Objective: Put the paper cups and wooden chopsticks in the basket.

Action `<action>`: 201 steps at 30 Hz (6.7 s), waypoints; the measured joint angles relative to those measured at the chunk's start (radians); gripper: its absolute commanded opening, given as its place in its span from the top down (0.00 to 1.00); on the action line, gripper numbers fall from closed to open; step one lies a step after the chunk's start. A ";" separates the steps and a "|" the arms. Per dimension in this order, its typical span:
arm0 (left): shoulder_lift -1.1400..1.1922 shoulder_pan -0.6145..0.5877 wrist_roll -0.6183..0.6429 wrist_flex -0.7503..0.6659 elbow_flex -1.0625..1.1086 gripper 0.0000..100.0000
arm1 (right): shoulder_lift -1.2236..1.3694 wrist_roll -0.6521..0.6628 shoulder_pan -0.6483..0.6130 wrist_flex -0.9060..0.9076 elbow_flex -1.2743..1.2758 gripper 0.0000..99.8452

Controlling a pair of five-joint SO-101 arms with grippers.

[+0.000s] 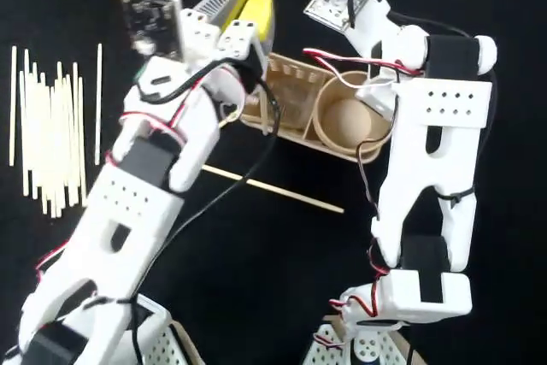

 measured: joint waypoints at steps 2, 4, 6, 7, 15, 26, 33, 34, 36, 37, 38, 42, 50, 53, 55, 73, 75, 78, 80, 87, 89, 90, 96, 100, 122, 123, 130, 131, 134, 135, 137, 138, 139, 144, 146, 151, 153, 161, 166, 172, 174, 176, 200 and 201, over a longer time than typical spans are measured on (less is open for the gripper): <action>0.018 0.005 0.000 -0.052 0.000 0.97 | 0.000 0.000 -0.005 0.000 0.000 0.99; 0.034 0.005 0.002 -0.100 -0.002 0.97 | 0.000 0.000 -0.018 0.000 0.000 0.99; 0.066 0.002 0.002 -0.126 -0.002 0.97 | 0.000 0.000 -0.032 0.000 0.000 0.99; 0.086 0.002 0.002 -0.138 -0.002 0.97 | 0.000 0.000 -0.035 0.000 0.000 0.99; 0.255 -0.002 0.002 -0.196 -0.109 0.97 | 0.000 0.000 -0.048 0.000 0.000 0.99; 0.446 -0.043 0.005 -0.285 -0.124 0.97 | 0.000 0.000 -0.051 0.000 0.000 0.99; 0.384 -0.046 0.011 -0.298 -0.040 0.90 | 0.000 0.000 -0.051 0.002 -0.015 0.99; 0.364 -0.048 0.011 -0.298 -0.017 0.87 | 0.000 0.000 -0.051 0.002 -0.017 0.99; 0.310 -0.049 0.011 -0.293 0.041 0.84 | 0.002 0.000 -0.051 0.002 -0.017 0.99; 0.287 -0.049 0.011 -0.290 0.081 0.84 | 0.002 0.000 -0.049 0.002 -0.017 0.99; 0.265 -0.046 0.011 -0.290 0.124 0.84 | 0.002 0.000 -0.049 0.002 -0.017 0.99; 0.135 -0.011 0.009 -0.288 0.261 0.84 | 0.002 -0.002 -0.058 0.002 -0.017 0.99; -0.175 0.023 0.009 -0.288 0.450 0.84 | 0.002 -0.021 -0.078 0.002 -0.017 0.99; -0.292 0.023 0.009 -0.288 0.525 0.84 | 0.012 -0.023 -0.080 0.002 -0.018 0.99; -0.367 0.023 0.000 -0.288 0.574 0.84 | 0.026 -0.025 -0.080 0.002 -0.023 0.99; -1.022 -0.144 -0.068 0.267 0.618 0.84 | 0.055 -0.342 -0.094 0.002 -0.212 0.99; -1.077 -0.169 -0.068 0.322 0.618 0.84 | 0.029 -0.390 -0.101 0.002 -0.212 0.99; -1.148 -0.180 -0.068 0.384 0.617 0.84 | -0.006 -0.450 -0.120 0.002 -0.210 0.99; -1.177 -0.183 -0.068 0.411 0.617 0.84 | -0.012 -0.470 -0.118 0.002 -0.190 0.99; -1.191 -0.183 -0.068 0.431 0.617 0.84 | -0.011 -0.482 -0.051 0.002 -0.221 0.96; -1.191 -0.183 -0.068 0.431 0.617 0.84 | -0.006 -0.477 -0.023 0.002 -0.229 0.90; -1.191 -0.183 -0.068 0.431 0.618 0.84 | 0.005 -0.473 -0.011 0.002 -0.232 0.88; -1.189 -0.183 -0.051 0.431 0.634 0.84 | 0.063 -0.445 0.023 0.002 -0.232 0.83; -1.189 -0.183 -0.043 0.431 0.634 0.84 | 0.063 -0.443 0.026 0.002 -0.252 0.83; -1.183 0.020 -0.117 0.370 1.026 0.84 | -0.057 -0.473 0.302 0.002 -0.250 0.83; -1.181 0.020 -0.130 0.374 1.043 0.84 | -0.057 -0.462 0.321 0.002 -0.218 0.83; -0.964 0.020 -0.172 0.427 0.990 0.85 | -0.057 -0.373 0.428 0.002 -0.060 0.83; -0.896 0.021 -0.189 0.434 0.954 0.85 | -0.057 -0.356 0.437 0.002 -0.040 0.83; -0.661 0.021 -0.209 0.489 0.815 0.85 | -0.057 -0.315 0.473 -0.008 0.014 0.83; -0.583 0.021 -0.209 0.509 0.761 0.84 | -0.057 -0.299 0.488 -0.011 0.034 0.83; -0.436 0.021 -0.213 0.539 0.655 0.84 | -0.057 -0.272 0.517 -0.037 0.074 0.83; -0.370 0.021 -0.219 0.543 0.605 0.84 | -0.057 -0.258 0.529 -0.051 0.094 0.83; -0.308 0.021 -0.229 0.549 0.559 0.84 | -0.057 -0.245 0.540 -0.071 0.120 0.83; -0.057 0.020 -0.287 0.551 0.361 0.85 | -0.057 -0.199 0.594 -0.189 0.258 0.83; 0.031 0.020 -0.292 0.551 0.295 0.85 | -0.057 -0.193 0.609 -0.227 0.299 0.83; 0.255 -0.003 -0.292 0.551 0.160 0.93 | -0.057 -0.193 0.624 -0.279 0.344 0.83; 0.325 -0.015 -0.292 0.551 0.124 0.98 | -0.057 -0.193 0.624 -0.279 0.347 0.83; 0.365 -0.018 -0.292 0.554 0.098 0.97 | -0.057 -0.193 0.624 -0.281 0.350 0.83; 0.279 -0.023 -0.324 0.571 0.144 0.97 | -0.055 -0.193 0.624 -0.281 0.393 0.83; 0.121 -0.023 -0.399 0.740 0.164 0.97 | -0.055 -0.193 0.624 -0.281 0.394 0.83; 0.094 -0.025 -0.411 0.802 0.163 0.97 | -0.055 -0.193 0.624 -0.281 0.394 0.83; 0.086 -0.026 -0.445 0.856 0.157 0.93 | -0.055 -0.193 0.624 -0.281 0.396 0.83; 0.084 -0.063 -0.644 0.249 0.434 0.91 | -0.055 -0.193 0.736 -0.815 0.950 0.83; 0.084 -0.063 -0.641 0.213 0.451 0.91 | -0.055 -0.193 0.736 -0.832 0.970 0.83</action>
